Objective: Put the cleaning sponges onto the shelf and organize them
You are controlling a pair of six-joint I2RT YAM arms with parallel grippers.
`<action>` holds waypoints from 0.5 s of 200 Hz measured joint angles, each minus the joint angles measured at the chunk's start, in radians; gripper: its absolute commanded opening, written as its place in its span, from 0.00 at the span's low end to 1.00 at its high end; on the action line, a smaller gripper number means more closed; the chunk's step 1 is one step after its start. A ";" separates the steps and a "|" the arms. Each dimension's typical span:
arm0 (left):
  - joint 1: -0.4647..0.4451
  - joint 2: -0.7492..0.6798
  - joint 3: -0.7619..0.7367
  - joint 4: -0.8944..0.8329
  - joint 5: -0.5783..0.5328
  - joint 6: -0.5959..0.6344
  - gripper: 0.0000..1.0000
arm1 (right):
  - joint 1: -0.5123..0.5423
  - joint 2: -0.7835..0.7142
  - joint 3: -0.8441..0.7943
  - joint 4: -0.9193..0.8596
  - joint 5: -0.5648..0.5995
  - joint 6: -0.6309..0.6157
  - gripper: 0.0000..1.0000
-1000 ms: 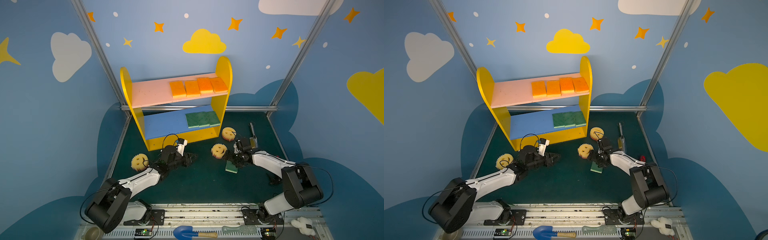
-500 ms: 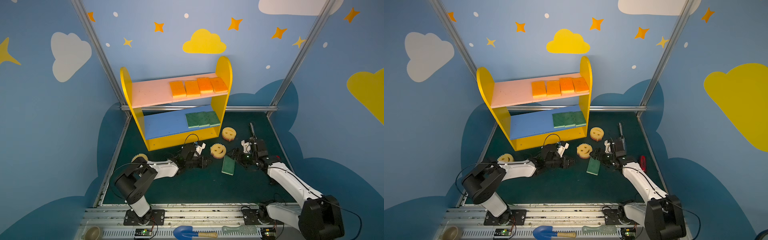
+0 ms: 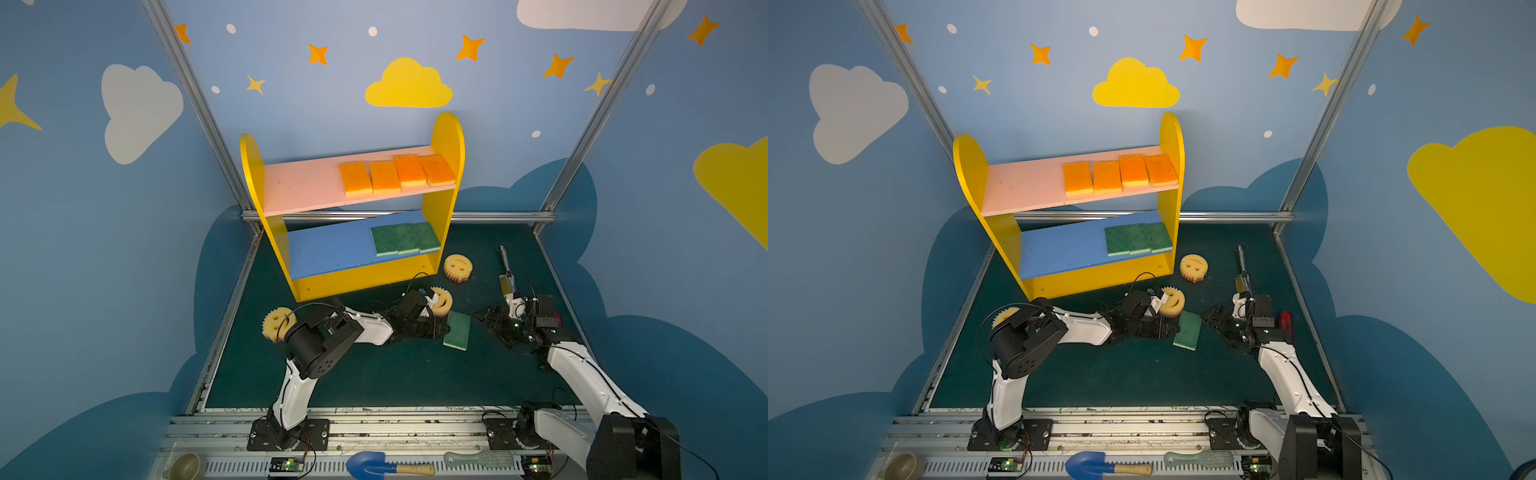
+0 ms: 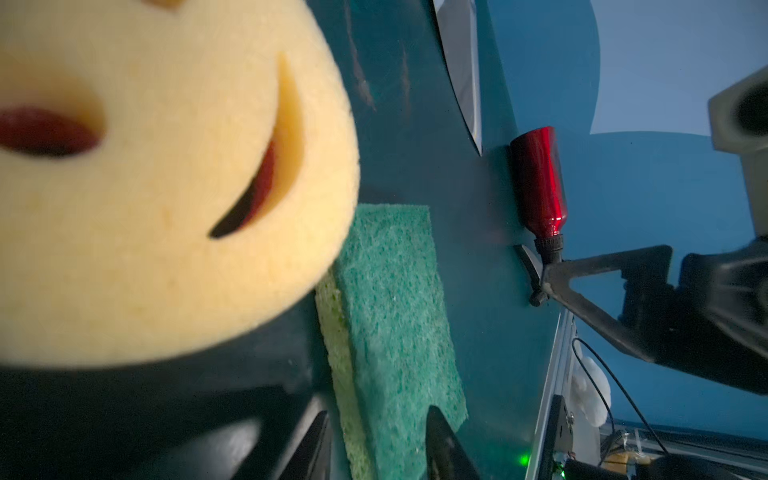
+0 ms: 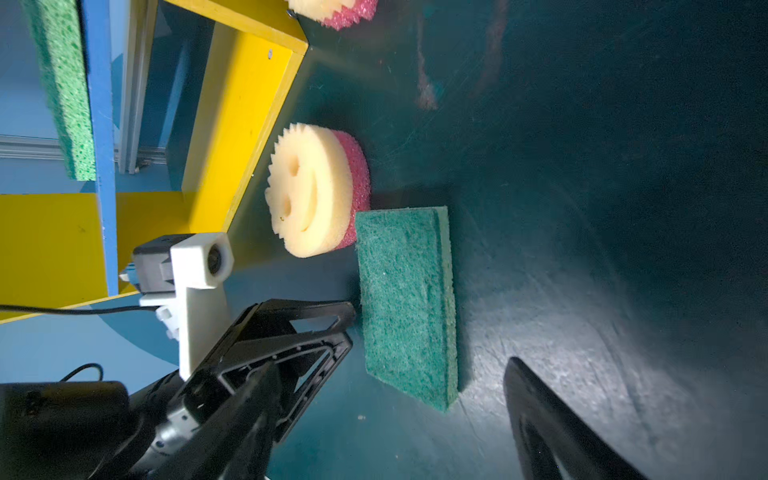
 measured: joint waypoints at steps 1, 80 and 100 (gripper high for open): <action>0.000 0.002 0.003 -0.001 -0.001 0.000 0.38 | 0.000 0.000 0.000 0.000 -0.001 0.000 0.83; -0.008 0.090 0.113 -0.050 -0.014 -0.002 0.23 | -0.013 -0.056 -0.041 0.042 -0.050 0.013 0.84; -0.009 0.097 0.116 -0.050 -0.014 -0.005 0.15 | -0.013 -0.064 -0.046 0.045 -0.053 0.015 0.84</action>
